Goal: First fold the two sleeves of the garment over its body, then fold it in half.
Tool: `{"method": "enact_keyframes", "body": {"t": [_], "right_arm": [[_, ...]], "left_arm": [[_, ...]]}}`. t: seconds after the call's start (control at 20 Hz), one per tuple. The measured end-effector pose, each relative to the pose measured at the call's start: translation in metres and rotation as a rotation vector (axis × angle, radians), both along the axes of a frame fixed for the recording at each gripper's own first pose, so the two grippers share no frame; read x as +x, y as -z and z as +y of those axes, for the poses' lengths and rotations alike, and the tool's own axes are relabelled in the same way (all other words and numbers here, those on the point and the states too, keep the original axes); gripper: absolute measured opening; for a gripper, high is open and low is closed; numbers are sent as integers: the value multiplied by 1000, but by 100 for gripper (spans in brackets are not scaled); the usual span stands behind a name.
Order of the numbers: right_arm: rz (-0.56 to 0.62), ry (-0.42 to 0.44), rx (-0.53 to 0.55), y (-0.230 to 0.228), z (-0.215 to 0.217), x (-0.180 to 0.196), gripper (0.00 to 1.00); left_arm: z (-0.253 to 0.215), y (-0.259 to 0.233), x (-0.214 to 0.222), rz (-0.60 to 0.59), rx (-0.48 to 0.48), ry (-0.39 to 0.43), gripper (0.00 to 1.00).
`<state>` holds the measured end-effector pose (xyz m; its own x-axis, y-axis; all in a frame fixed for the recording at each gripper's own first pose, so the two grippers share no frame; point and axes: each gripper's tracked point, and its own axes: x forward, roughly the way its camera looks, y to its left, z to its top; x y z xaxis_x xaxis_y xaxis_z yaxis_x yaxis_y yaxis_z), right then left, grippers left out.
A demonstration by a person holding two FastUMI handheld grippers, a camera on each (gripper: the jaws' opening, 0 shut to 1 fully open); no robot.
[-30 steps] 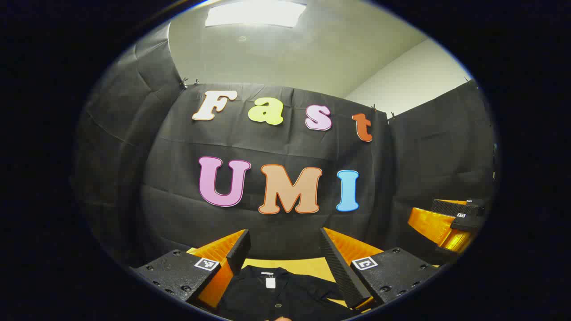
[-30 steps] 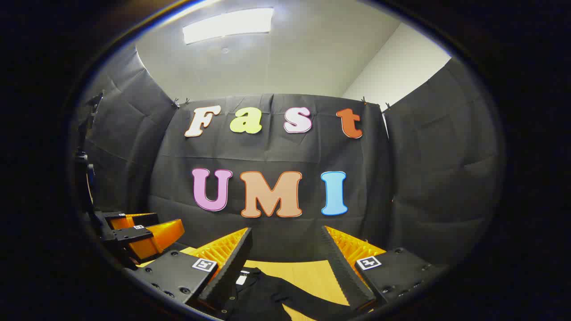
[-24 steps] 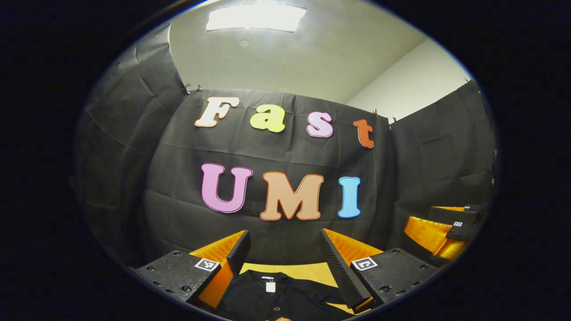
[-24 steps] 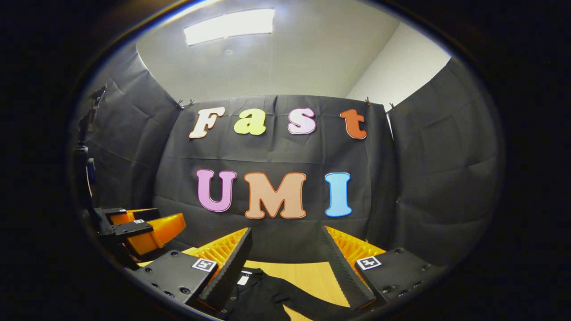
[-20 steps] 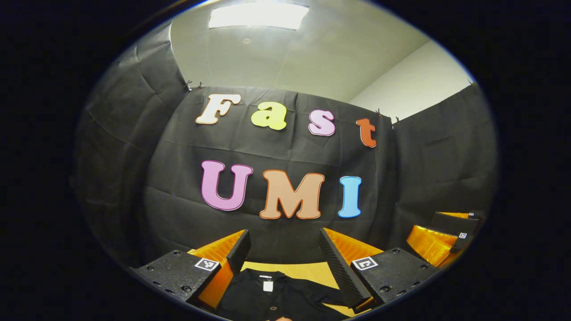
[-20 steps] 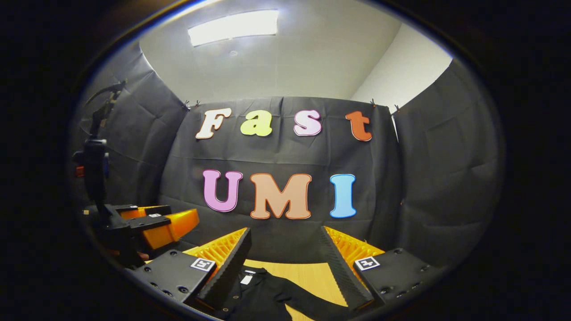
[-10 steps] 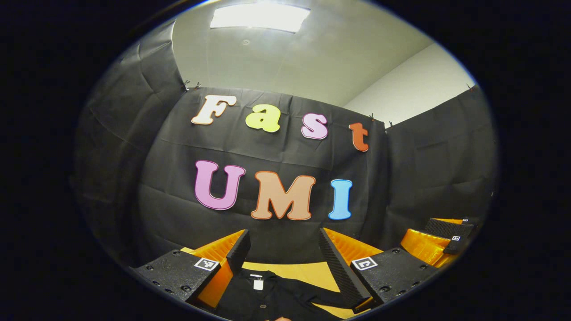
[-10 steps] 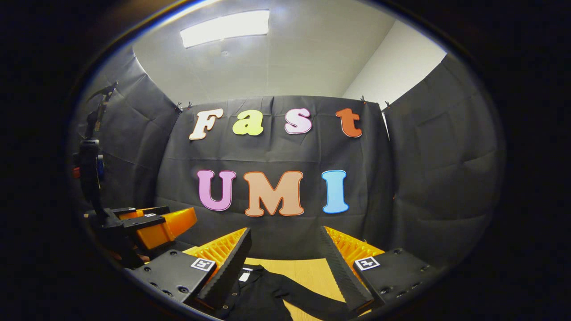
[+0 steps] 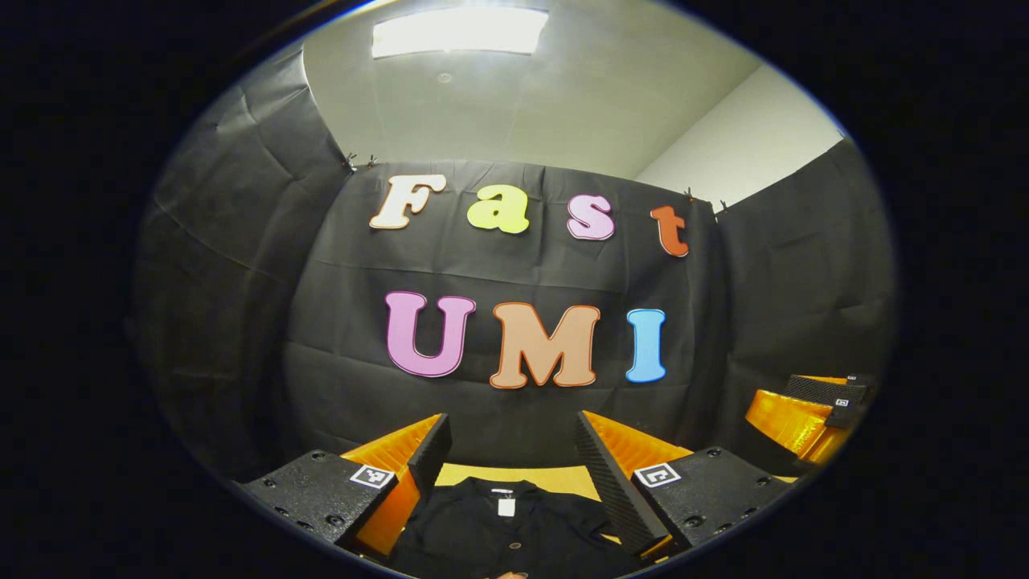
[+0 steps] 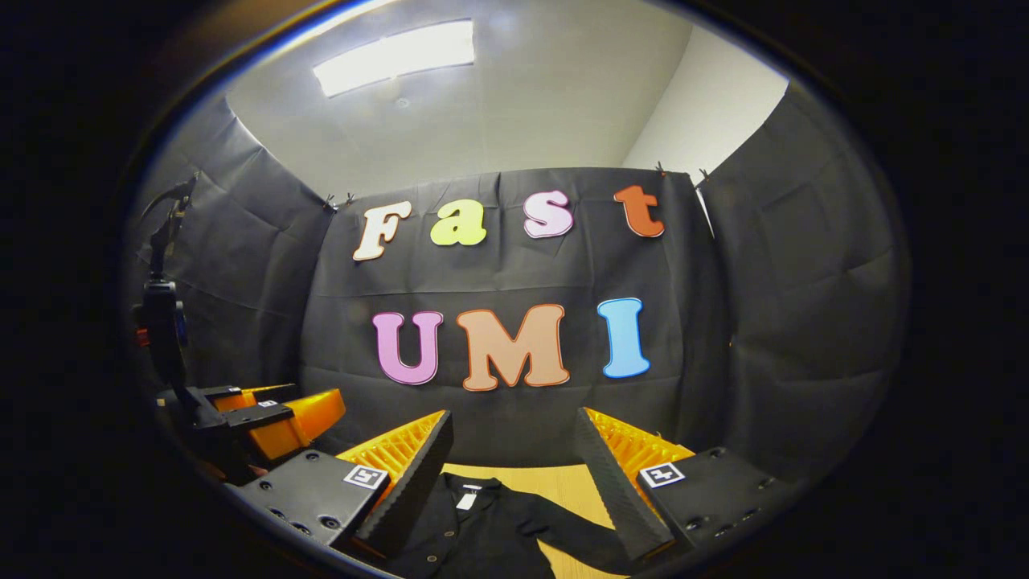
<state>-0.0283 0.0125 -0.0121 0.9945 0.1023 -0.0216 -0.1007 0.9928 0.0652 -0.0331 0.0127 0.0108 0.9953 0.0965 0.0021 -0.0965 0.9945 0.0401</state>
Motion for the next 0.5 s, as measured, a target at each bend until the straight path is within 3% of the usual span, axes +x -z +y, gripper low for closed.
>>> {"method": "enact_keyframes", "body": {"t": [0.5], "right_arm": [[12,-14,-9,3,4,5,98]], "left_arm": [[8,-2,-5,-2,19,-23,92]]}}
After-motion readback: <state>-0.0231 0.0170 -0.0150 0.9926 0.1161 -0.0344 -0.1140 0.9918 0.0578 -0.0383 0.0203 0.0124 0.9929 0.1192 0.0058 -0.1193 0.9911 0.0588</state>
